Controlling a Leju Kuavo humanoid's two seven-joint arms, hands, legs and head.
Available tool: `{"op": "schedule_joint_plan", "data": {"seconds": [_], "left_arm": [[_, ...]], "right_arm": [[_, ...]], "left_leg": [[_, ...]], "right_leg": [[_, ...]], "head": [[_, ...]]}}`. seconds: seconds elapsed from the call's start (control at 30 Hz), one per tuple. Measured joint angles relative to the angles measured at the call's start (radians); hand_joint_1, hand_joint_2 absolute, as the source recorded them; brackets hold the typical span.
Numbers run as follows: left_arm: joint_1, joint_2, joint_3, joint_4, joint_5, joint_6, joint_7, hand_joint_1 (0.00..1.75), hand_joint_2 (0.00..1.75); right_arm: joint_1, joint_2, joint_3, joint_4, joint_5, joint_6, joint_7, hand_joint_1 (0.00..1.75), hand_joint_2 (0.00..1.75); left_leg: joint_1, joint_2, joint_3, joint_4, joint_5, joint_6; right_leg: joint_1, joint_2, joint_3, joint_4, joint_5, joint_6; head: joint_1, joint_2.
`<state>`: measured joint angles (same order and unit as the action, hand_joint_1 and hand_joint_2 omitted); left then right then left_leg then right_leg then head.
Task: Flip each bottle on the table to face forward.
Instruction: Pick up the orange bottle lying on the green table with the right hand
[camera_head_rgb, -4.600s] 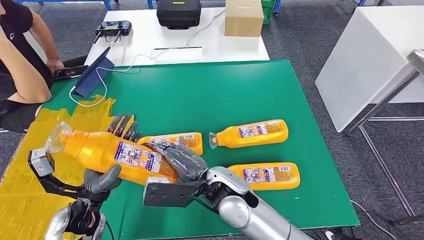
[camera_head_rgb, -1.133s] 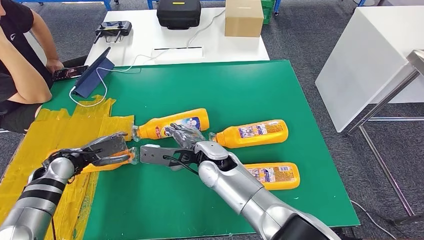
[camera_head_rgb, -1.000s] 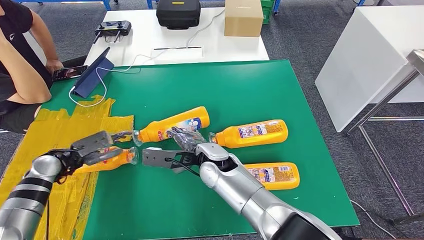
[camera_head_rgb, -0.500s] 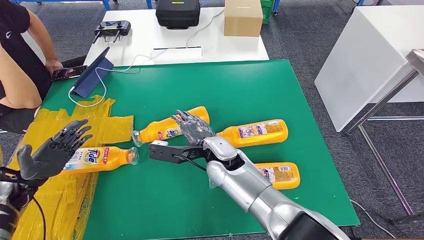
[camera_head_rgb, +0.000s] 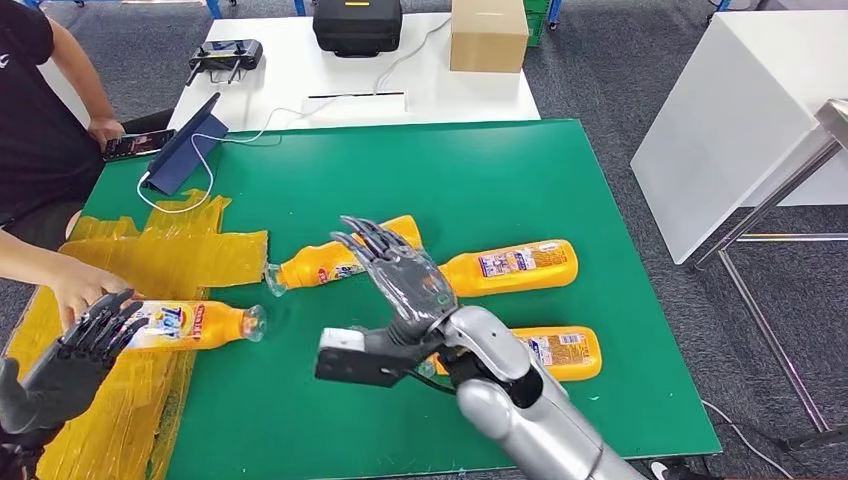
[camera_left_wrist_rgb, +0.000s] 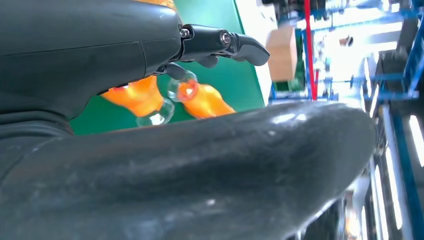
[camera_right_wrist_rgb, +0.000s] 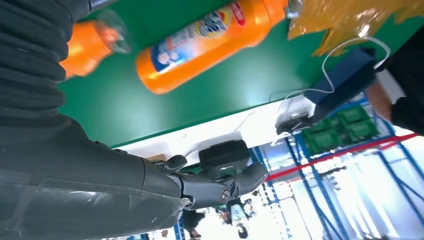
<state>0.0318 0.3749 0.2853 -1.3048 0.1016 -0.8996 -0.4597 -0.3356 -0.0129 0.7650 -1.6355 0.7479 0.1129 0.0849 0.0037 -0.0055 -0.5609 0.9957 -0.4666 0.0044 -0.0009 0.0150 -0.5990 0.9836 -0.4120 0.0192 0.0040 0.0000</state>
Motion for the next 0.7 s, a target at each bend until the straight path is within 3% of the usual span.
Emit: {"op": "schedule_joint_plan", "data": {"seconds": [0.17,0.3,0.5,0.7], "left_arm": [[0.121,-0.123,0.089,-0.152,0.015,0.019,0.063,0.00,0.00],[0.170,-0.191,0.116,-0.248,0.033,0.027,0.086,0.00,0.00],[0.211,-0.236,0.133,-0.331,0.045,0.037,0.096,0.00,0.00],[0.223,-0.256,0.139,-0.361,0.046,0.037,0.098,0.00,0.00]], "right_arm": [[0.239,-0.185,-0.064,-0.186,-0.026,-0.036,-0.098,0.00,1.75],[0.399,-0.289,-0.146,-0.259,-0.013,-0.041,-0.136,0.00,1.75],[0.560,-0.413,-0.262,-0.328,0.006,-0.080,-0.124,0.00,1.75],[0.610,-0.458,-0.317,-0.363,0.008,-0.084,-0.123,0.00,1.75]], "left_leg": [[0.000,-0.002,0.001,0.000,-0.003,0.005],[-0.001,-0.003,0.001,0.000,-0.005,0.006],[-0.001,-0.002,0.002,0.000,-0.006,0.007],[-0.001,0.000,0.004,0.000,-0.005,0.006]], "right_leg": [[0.000,-0.002,0.004,-0.004,-0.001,0.002],[-0.001,-0.002,0.005,-0.004,-0.001,0.002],[0.000,-0.002,0.006,-0.005,-0.001,0.003],[0.000,-0.002,0.007,-0.004,-0.001,0.002]], "head": [[0.000,0.000],[0.000,0.000],[0.000,0.000],[-0.001,0.000]]}}
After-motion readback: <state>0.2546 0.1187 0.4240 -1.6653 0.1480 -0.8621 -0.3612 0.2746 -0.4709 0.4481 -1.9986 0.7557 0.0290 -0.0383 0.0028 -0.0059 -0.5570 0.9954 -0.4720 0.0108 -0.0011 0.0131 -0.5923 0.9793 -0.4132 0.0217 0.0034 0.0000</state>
